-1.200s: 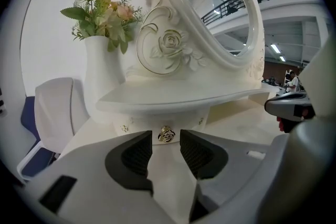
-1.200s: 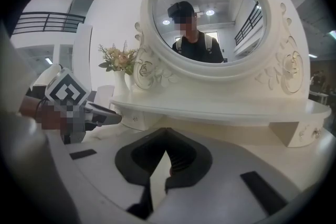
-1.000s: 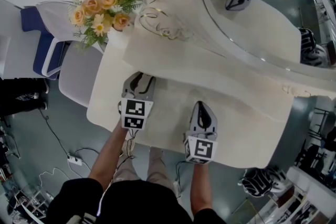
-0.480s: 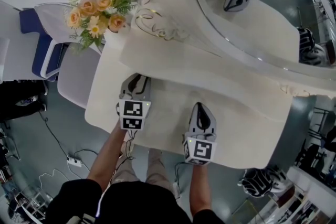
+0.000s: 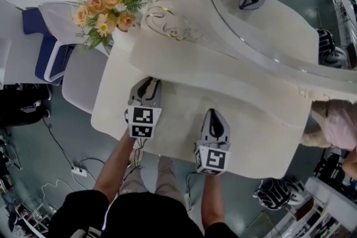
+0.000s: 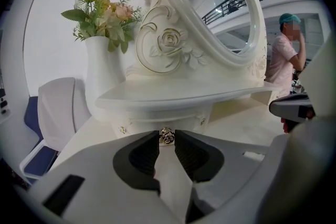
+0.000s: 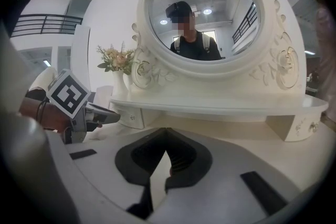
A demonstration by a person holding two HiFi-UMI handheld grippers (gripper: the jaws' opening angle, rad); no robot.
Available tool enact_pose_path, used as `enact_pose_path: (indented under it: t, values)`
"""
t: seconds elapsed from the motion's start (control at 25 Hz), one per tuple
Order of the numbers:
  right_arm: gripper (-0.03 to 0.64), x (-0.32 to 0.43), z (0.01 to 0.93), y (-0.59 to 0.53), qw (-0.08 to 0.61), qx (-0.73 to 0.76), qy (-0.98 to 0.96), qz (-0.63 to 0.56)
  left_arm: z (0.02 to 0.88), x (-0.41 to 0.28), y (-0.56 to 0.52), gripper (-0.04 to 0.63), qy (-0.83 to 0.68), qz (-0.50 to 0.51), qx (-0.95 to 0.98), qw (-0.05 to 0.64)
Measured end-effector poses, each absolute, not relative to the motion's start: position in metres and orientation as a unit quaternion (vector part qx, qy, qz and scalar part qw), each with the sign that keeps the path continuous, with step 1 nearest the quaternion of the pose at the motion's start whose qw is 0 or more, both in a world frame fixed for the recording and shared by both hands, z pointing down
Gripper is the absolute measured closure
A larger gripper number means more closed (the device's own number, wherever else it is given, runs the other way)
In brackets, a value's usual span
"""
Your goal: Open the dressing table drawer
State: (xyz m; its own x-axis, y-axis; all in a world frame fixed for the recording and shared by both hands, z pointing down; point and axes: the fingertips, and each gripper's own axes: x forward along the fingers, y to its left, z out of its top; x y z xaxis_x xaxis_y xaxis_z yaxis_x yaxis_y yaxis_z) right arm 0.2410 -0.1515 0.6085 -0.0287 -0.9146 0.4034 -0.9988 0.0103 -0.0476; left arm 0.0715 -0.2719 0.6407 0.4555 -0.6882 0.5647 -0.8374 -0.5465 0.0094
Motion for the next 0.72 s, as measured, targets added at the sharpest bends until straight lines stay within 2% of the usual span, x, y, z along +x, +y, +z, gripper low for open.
enact_pose_path:
  t: [0.72]
  values:
    - [0.617, 0.229, 0.604, -0.135, 0.125, 0.684, -0.7, 0.159, 0.641, 0.061, -0.249, 0.504, -0.453, 0.263, 0.839, 0.149]
